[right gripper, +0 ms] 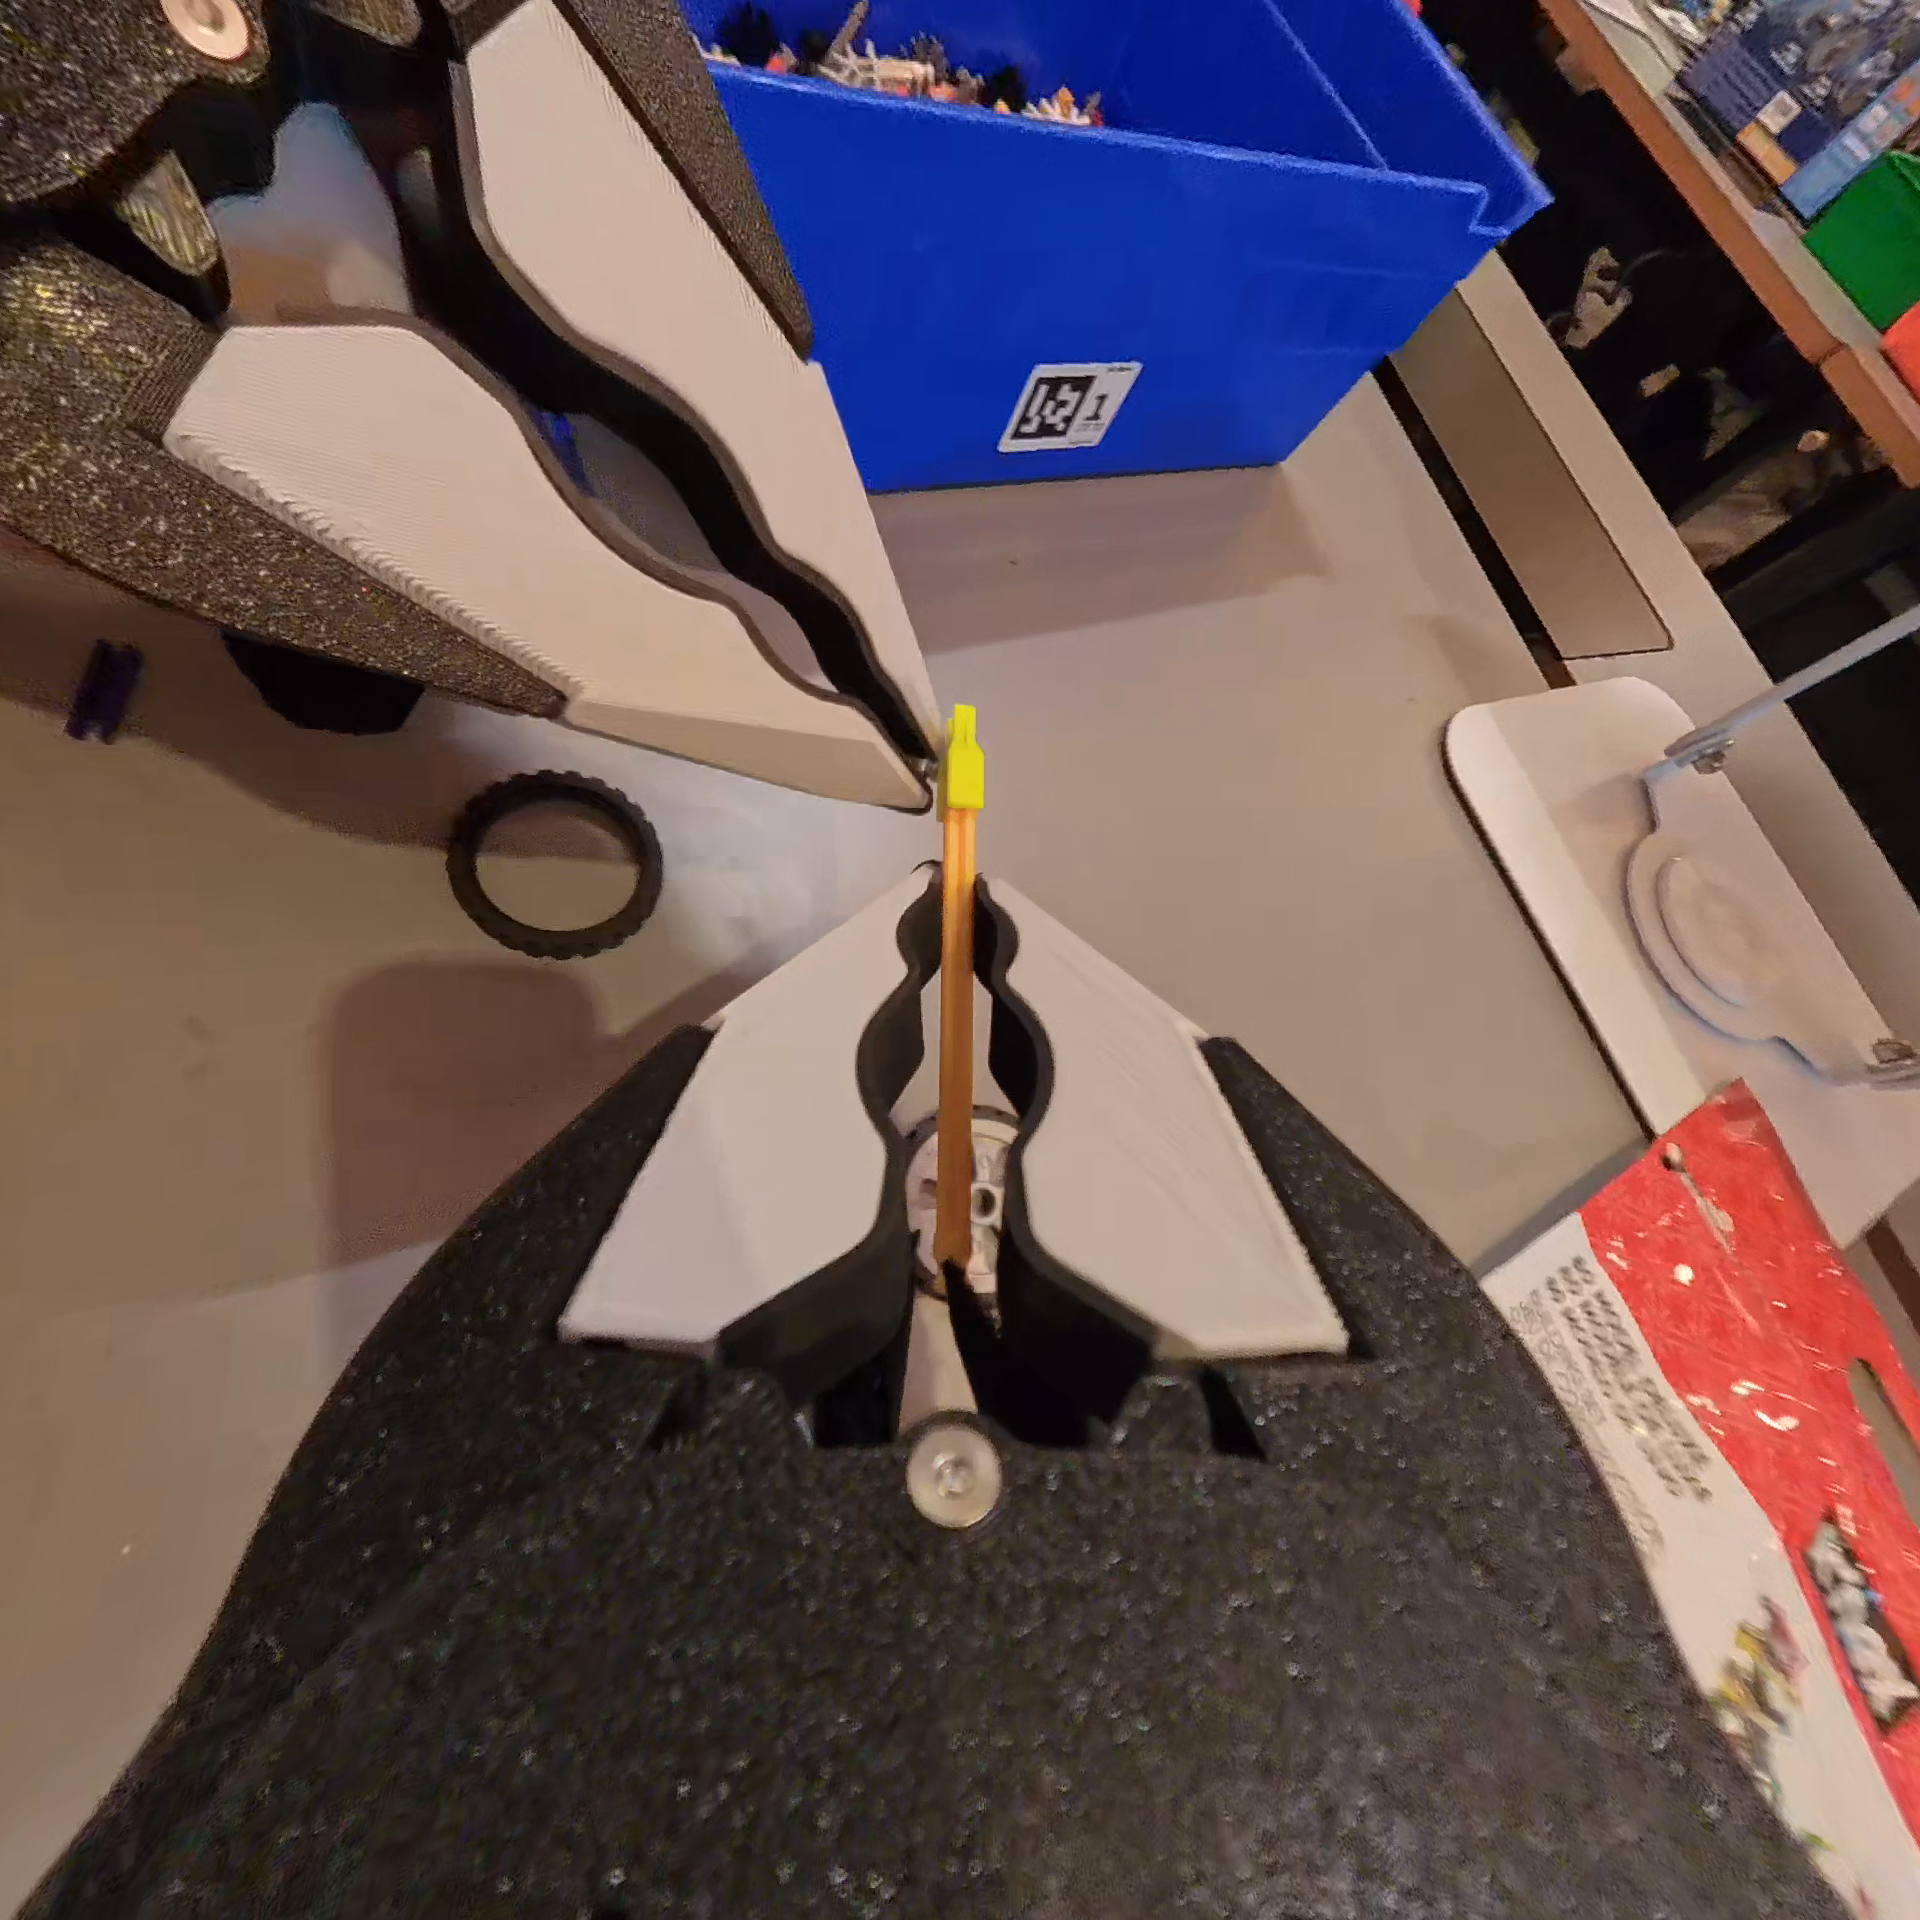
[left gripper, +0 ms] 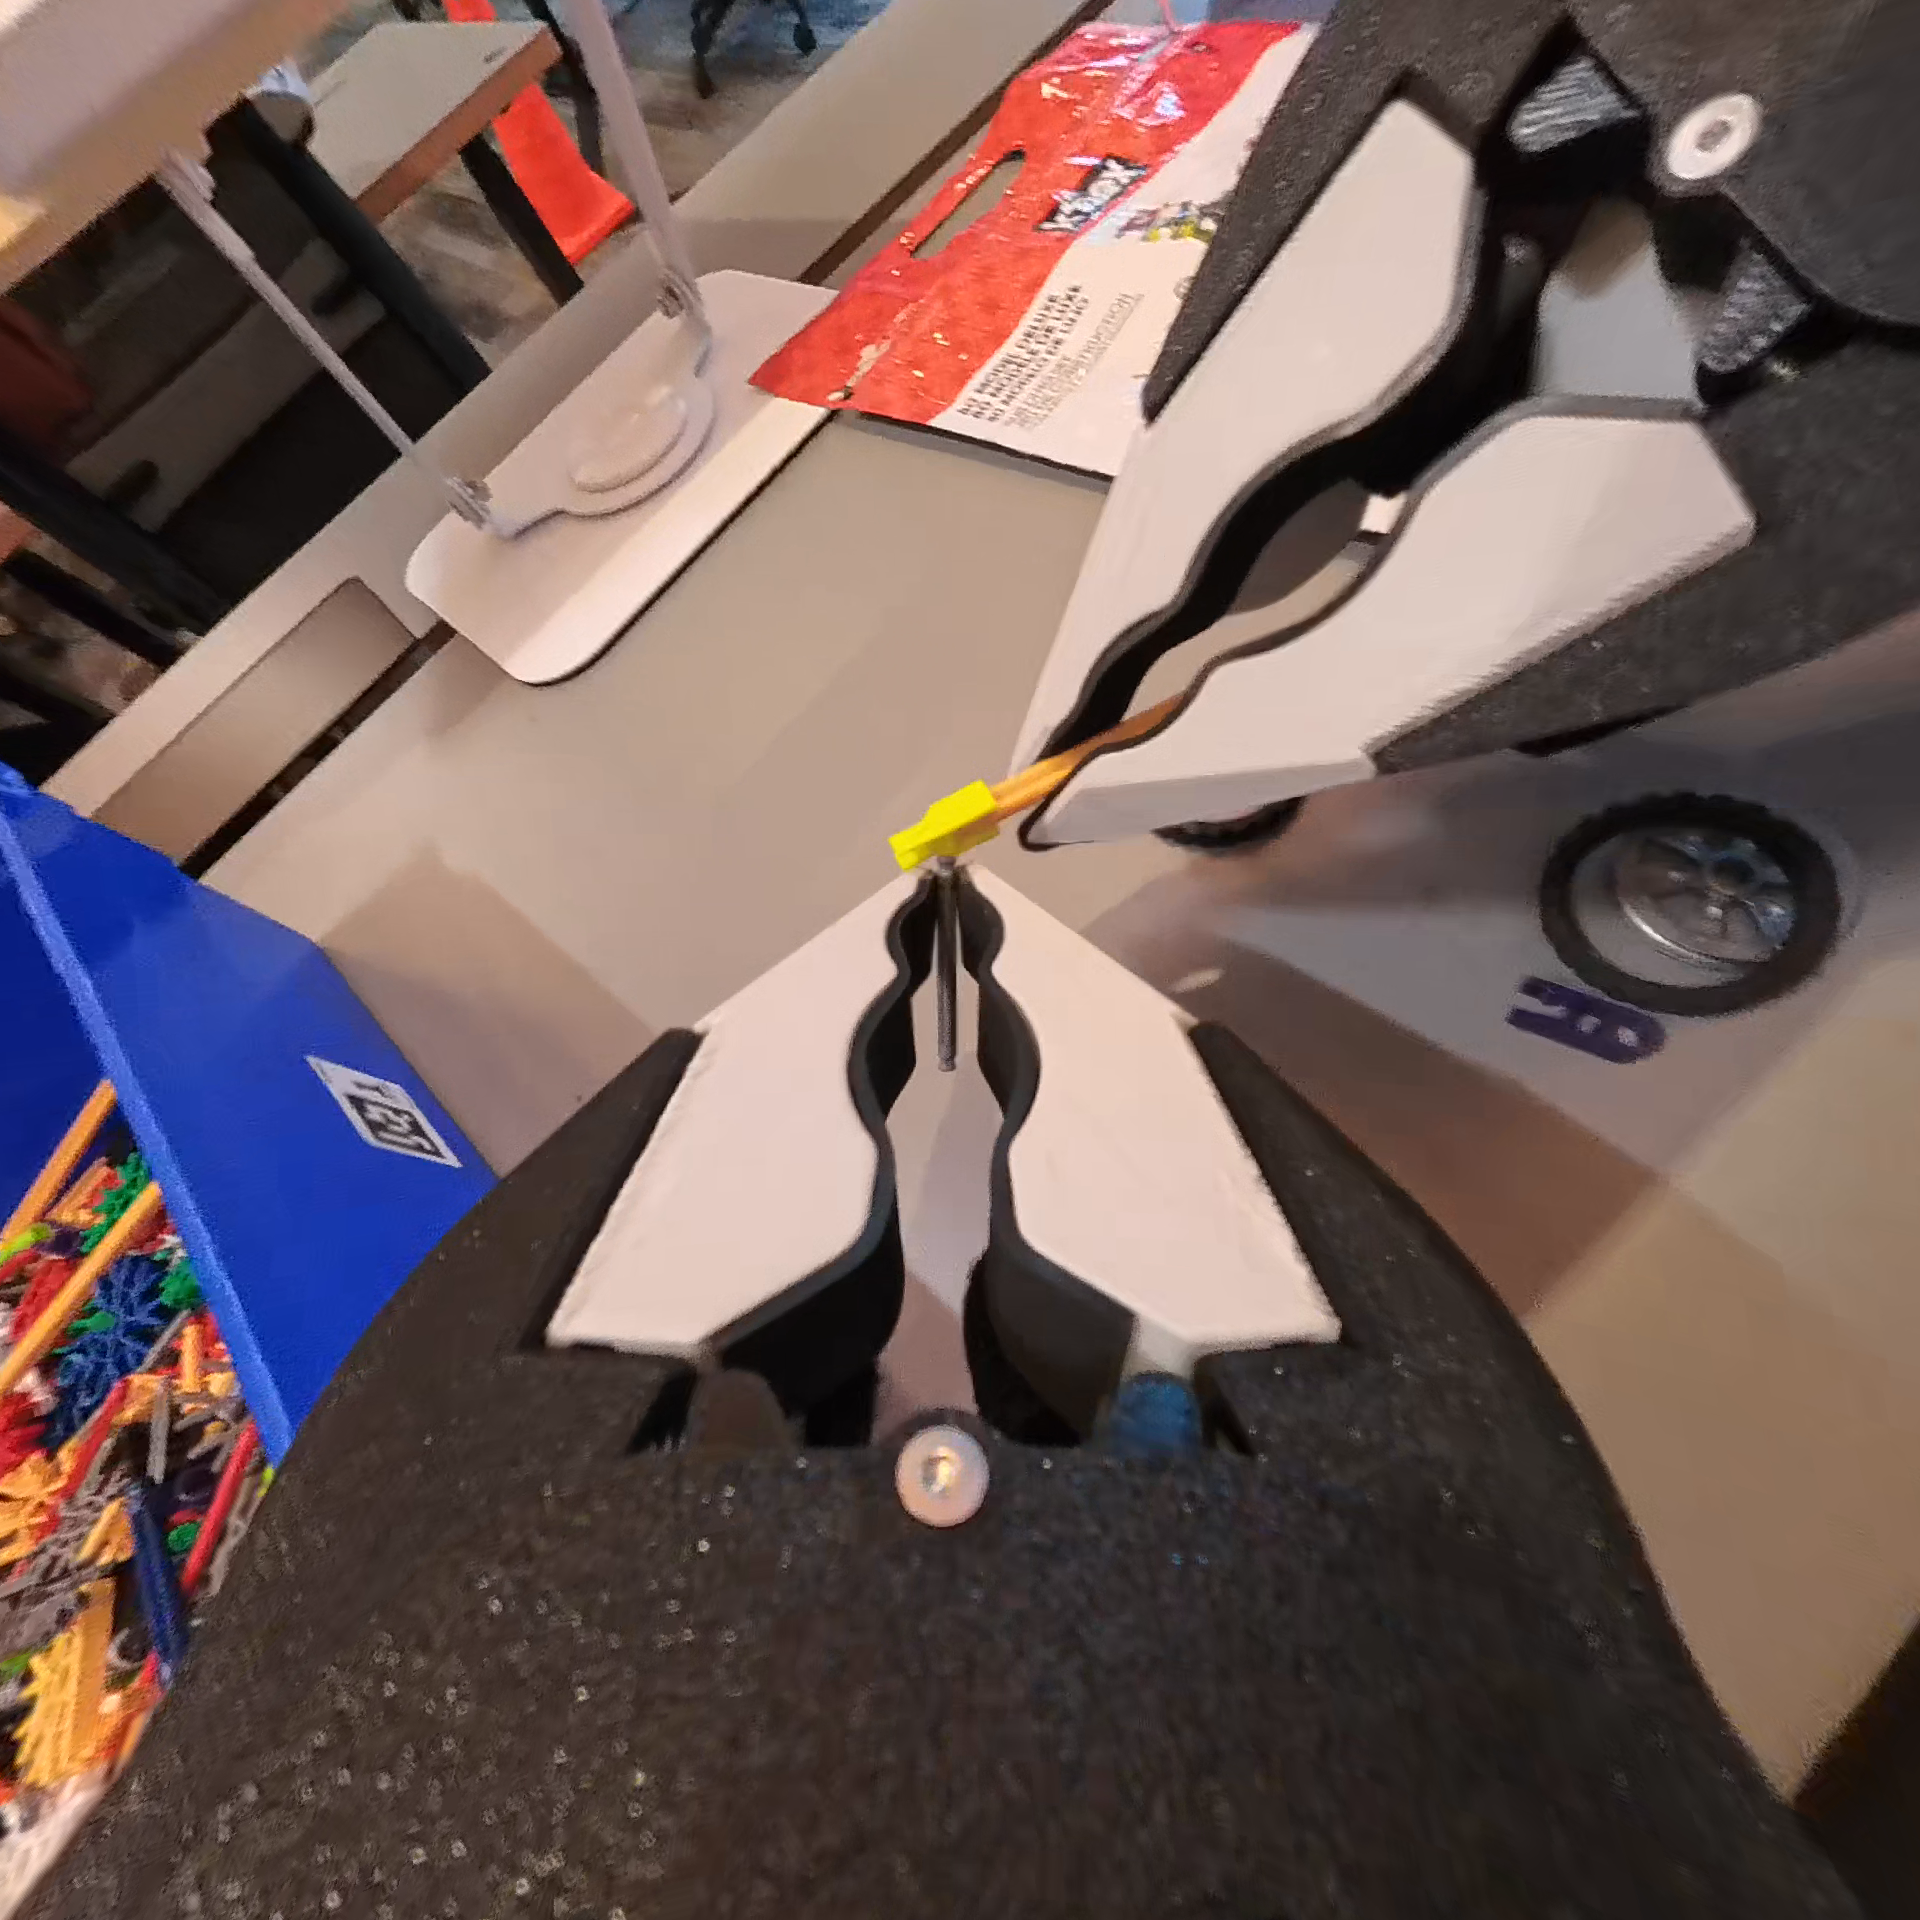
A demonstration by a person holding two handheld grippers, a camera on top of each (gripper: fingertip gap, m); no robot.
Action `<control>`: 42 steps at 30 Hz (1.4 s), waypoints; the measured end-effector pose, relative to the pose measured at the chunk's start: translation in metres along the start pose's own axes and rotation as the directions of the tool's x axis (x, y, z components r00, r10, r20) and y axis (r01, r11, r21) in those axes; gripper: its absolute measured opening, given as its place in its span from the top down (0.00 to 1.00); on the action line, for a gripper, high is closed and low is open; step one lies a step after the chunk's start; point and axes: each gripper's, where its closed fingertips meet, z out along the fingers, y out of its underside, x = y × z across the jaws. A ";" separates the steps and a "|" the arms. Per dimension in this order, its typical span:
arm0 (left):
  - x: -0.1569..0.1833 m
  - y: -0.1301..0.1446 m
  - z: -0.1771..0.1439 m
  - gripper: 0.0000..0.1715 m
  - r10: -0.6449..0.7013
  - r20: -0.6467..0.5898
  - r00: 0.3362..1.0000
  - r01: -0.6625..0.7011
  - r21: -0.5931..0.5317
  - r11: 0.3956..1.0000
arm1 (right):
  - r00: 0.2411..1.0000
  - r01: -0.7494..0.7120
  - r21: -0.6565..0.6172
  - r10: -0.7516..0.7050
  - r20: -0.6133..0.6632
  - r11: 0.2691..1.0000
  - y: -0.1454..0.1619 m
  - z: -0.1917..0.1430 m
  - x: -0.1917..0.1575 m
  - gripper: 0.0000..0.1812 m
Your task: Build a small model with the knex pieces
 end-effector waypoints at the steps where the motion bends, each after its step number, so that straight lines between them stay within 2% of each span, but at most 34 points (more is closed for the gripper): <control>1: -0.001 -0.002 0.000 0.99 0.009 0.004 1.000 -0.009 0.008 1.000 | 1.000 0.023 -0.005 -0.023 -0.020 1.000 0.000 -0.001 0.002 0.98; 8: -0.003 -0.006 -0.005 0.99 -0.022 -0.014 1.000 0.023 0.041 0.999 | 1.000 -0.017 0.016 0.017 0.014 1.000 0.001 -0.005 0.004 0.98; 18: 0.002 -0.002 -0.002 0.99 -0.057 -0.054 0.997 0.058 0.030 0.998 | 0.998 0.062 -0.026 -0.061 0.007 0.998 0.006 -0.004 0.000 0.98; 22: 0.006 0.011 0.004 0.99 -0.123 -0.113 0.986 0.121 -0.028 0.992 | 0.993 0.113 -0.073 -0.111 0.030 0.991 0.016 0.000 -0.004 0.98; 25: 0.016 0.027 0.010 0.99 -0.148 -0.171 0.974 0.129 -0.115 0.985 | 0.988 0.148 -0.133 -0.141 0.064 0.980 0.030 0.006 -0.010 0.98; 27: 0.024 0.037 0.013 0.95 -0.157 -0.207 0.966 0.123 -0.165 0.979 | 0.986 0.149 -0.161 -0.134 0.100 0.976 0.039 0.009 -0.015 0.98; 32: 0.024 0.044 0.008 0.85 -0.168 -0.221 0.961 0.124 -0.200 0.972 | 0.981 0.147 -0.192 -0.118 0.153 0.970 0.050 0.012 -0.021 0.98; 36: 0.029 0.048 0.007 0.83 -0.150 -0.248 0.957 0.092 -0.230 0.969 | 0.979 0.141 -0.206 -0.105 0.177 0.968 0.054 0.012 -0.023 0.98; 38: 0.036 0.053 0.010 0.89 -0.140 -0.277 0.951 0.065 -0.264 0.962 | 0.978 0.129 -0.212 -0.089 0.191 0.969 0.055 0.010 -0.024 0.98; 42: 0.032 0.055 0.013 0.99 -0.126 -0.241 0.962 0.056 -0.278 0.959 | 0.975 0.101 -0.217 -0.054 0.214 0.971 0.056 0.008 -0.024 0.98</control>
